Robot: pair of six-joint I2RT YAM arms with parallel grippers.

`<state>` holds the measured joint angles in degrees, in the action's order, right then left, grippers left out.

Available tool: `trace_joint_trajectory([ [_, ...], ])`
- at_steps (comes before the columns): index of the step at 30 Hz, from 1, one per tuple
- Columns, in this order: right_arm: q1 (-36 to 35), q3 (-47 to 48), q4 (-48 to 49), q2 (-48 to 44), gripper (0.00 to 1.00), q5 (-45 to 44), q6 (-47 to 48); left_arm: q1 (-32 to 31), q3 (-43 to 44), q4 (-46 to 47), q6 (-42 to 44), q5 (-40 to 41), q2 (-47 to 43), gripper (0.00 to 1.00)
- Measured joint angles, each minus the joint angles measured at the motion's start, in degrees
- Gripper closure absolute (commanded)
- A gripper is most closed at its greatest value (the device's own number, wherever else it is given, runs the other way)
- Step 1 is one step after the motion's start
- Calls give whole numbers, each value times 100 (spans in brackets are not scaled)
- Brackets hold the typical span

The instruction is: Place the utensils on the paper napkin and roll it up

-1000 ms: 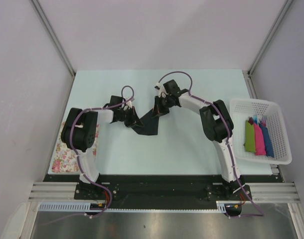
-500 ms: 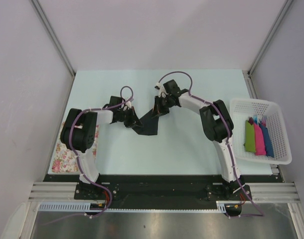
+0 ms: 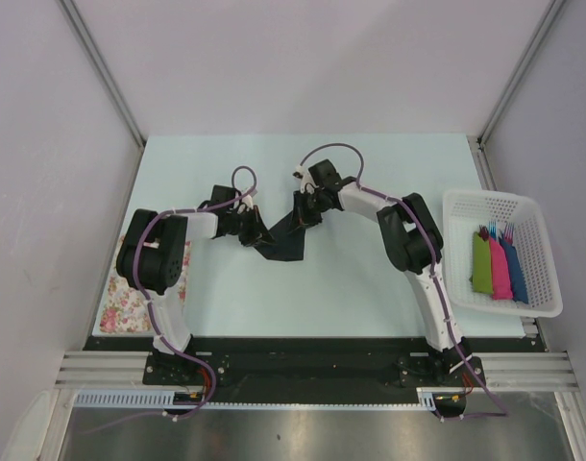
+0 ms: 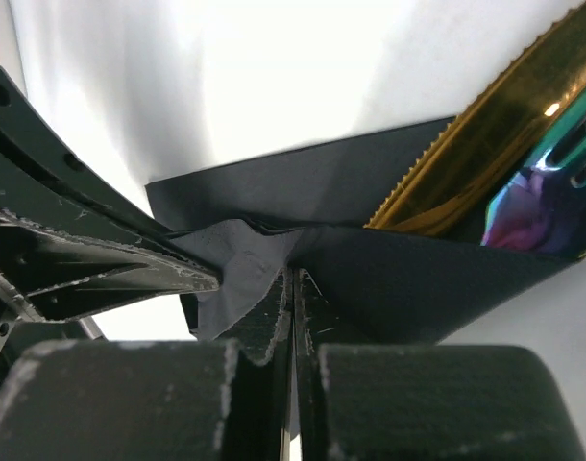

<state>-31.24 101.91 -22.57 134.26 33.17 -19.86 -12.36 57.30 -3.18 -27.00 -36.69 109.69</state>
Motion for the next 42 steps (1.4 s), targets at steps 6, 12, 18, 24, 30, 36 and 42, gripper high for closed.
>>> trace_joint_trajectory([
  [6,-20,35,-9,66,100,9,55,0,-2,-15,-7,26,-15,97],
  [12,-20,33,0,74,100,24,81,79,-175,109,-2,31,-203,63],
  [18,-7,22,44,87,100,116,153,260,-245,407,144,-186,-603,64],
  [24,26,22,72,114,100,234,197,94,-323,857,-79,-544,-723,80],
  [30,39,13,96,118,100,282,197,-238,-330,1215,-361,-721,-540,87],
  [36,70,11,105,118,100,302,197,-321,-330,1394,-603,-697,-52,92],
  [42,79,11,107,118,100,310,197,-348,-221,1200,-619,-564,323,100],
])
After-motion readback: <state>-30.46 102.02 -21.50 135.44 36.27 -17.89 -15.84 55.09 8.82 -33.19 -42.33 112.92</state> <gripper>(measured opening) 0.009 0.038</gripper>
